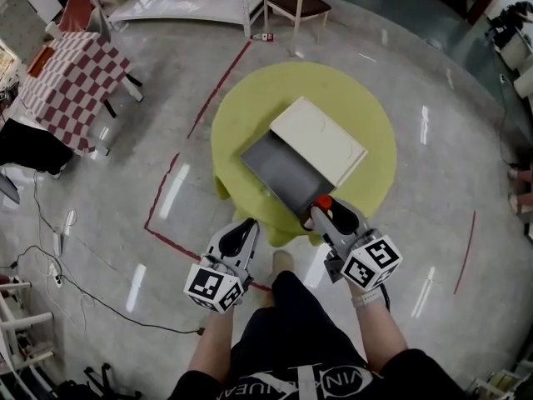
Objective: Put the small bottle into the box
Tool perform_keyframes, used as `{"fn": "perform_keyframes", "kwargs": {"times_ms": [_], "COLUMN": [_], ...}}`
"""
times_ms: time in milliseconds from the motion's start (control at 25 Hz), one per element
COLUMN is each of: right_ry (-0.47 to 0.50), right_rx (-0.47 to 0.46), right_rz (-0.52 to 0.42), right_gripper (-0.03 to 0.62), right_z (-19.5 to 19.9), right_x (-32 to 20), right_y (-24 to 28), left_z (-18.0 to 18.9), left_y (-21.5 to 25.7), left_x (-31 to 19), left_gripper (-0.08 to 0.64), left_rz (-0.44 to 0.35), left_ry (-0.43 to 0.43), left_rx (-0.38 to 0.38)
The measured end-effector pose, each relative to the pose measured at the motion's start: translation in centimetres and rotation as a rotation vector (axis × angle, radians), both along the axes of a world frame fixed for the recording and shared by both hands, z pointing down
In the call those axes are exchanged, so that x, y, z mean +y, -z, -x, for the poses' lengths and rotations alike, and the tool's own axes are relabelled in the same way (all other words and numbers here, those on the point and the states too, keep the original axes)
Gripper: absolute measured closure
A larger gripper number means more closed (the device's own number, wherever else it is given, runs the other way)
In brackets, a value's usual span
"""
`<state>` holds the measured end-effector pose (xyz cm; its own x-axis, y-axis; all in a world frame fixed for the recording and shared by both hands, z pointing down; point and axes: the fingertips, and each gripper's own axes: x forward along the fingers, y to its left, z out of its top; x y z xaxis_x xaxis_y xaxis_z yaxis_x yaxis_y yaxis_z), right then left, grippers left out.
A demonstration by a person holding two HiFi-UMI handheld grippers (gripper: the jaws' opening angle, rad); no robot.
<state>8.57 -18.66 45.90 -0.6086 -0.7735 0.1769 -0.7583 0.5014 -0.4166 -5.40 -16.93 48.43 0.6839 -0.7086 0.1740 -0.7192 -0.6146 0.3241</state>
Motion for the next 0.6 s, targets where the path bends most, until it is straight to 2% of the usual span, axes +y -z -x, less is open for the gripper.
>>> {"fn": "perform_keyframes", "kwargs": {"times_ms": [280, 600], "right_ry": [0.042, 0.119], "right_rx": [0.019, 0.186], "right_rz": [0.007, -0.019], "right_gripper": [0.451, 0.451], "right_z": [0.0, 1.0], "right_x": [-2.6, -4.2], "right_y": [-1.0, -3.2], "left_z": [-1.9, -3.9], "left_y": [-1.2, -2.5], "left_x": [-1.8, -3.0], "left_gripper": [0.528, 0.528], "left_rz": [0.026, 0.042], "left_ry": [-0.007, -0.022], "left_rx": [0.003, -0.012]}}
